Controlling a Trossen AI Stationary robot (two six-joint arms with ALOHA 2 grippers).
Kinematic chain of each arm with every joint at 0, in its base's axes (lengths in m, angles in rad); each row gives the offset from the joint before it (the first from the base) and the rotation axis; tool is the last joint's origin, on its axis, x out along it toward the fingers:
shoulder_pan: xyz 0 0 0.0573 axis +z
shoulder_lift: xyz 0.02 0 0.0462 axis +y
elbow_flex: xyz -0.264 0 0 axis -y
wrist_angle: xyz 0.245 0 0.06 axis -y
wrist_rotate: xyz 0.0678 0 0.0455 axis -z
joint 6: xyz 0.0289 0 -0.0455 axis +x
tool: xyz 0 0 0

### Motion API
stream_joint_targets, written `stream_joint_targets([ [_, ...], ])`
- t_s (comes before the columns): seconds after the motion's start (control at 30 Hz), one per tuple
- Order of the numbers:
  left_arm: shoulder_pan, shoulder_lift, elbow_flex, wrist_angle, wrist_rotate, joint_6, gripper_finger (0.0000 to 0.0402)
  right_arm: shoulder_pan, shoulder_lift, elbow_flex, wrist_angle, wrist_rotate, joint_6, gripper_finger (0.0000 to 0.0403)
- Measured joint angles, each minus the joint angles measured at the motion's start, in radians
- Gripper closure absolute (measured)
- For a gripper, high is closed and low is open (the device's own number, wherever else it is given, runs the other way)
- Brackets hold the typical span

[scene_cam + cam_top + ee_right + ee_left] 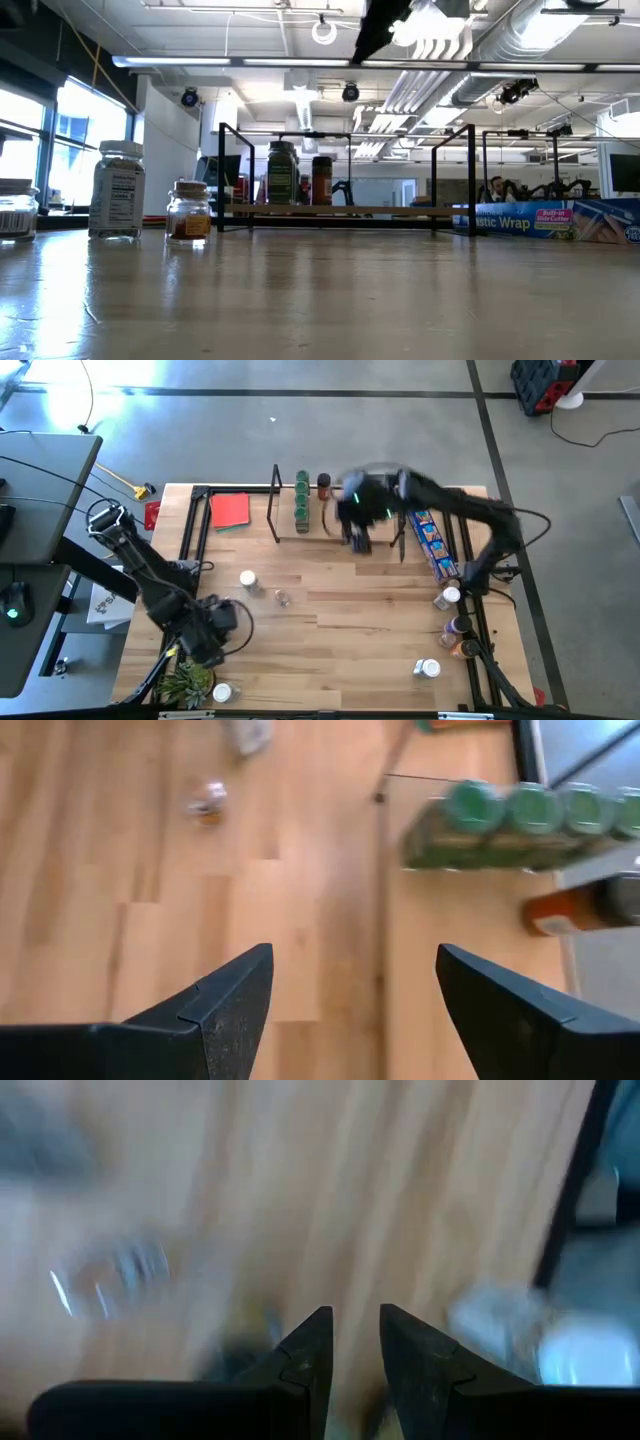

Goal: Shelf spices
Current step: Put the left black seasoning bottle on the shelf aligned with the other black seasoning bottle

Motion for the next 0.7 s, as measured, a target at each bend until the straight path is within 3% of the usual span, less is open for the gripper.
stream_joint_targets([
  [0.3,-0.06,0.0,-0.002,-0.115,0.171,-0.17,0.0302,0.404,-0.288,-0.447,0.385,0.33,0.311,0.0128],
  [0.53,-0.049,0.0,-0.078,-0.167,0.189,-0.135,0.0204,0.559,-0.328,-0.617,0.554,0.443,0.434,0.0128],
  [0.7,-0.01,0.0,-0.126,-0.129,0.123,-0.031,0.0126,0.589,-0.324,-0.674,0.582,0.462,0.513,0.0128],
])
